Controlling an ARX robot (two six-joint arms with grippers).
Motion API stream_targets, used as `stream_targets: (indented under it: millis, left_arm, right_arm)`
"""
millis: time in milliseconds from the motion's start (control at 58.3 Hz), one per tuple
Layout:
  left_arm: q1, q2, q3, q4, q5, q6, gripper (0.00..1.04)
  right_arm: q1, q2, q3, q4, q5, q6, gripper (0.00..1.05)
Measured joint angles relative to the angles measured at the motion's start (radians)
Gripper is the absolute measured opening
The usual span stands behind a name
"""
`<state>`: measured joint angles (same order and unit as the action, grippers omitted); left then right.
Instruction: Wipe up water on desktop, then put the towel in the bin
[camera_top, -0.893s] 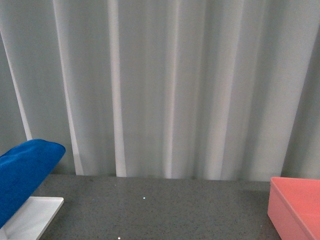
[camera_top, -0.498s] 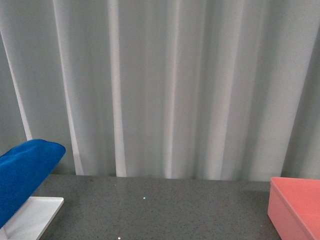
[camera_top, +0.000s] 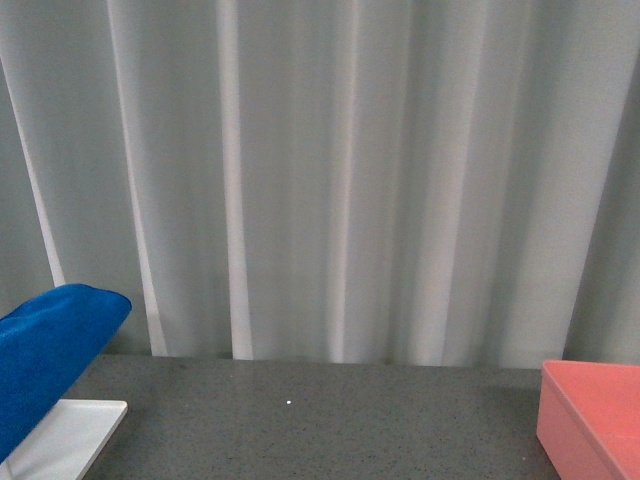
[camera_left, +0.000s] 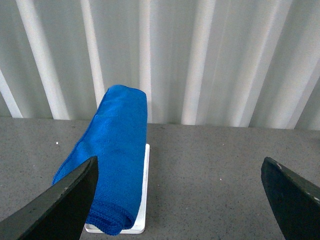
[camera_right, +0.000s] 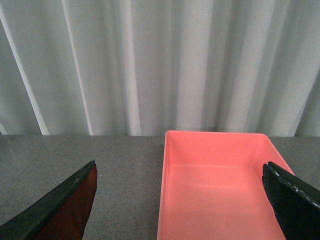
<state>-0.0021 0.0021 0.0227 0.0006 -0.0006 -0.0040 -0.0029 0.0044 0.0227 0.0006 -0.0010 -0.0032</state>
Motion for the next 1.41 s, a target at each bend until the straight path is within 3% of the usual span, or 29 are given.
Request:
stream_targets:
  millis: [875, 978, 1013, 1099, 1236, 1407]
  left_arm:
    - [0.0, 0.0, 0.0, 0.0, 0.0, 0.0, 0.98]
    - [0.01, 0.161, 0.101, -0.265, 0.023, -0.192, 0.98]
    - [0.024, 0.206, 0.113, -0.285, 0.039, -0.247, 0.98]
    - [0.077, 0.36, 0.139, -0.187, 0.104, -0.312, 0.98]
    - [0.144, 0.657, 0.286, 0.045, 0.176, -0.279, 0.98]
    - [0.168, 1.036, 0.509, 0.161, 0.156, -0.138, 0.98]
  right_arm:
    - [0.0, 0.0, 0.0, 0.0, 0.0, 0.0, 0.98]
    - [0.0, 0.0, 0.0, 0.0, 0.0, 0.0, 0.98]
    - [0.0, -0.001, 0.0, 0.0, 0.0, 0.0, 0.98]
    - [0.0, 0.0, 0.0, 0.0, 0.0, 0.0, 0.98]
    - [0.0, -0.001, 0.0, 0.0, 0.0, 0.0, 0.98]
    - [0.0, -0.001, 0.0, 0.0, 0.0, 0.0, 0.98]
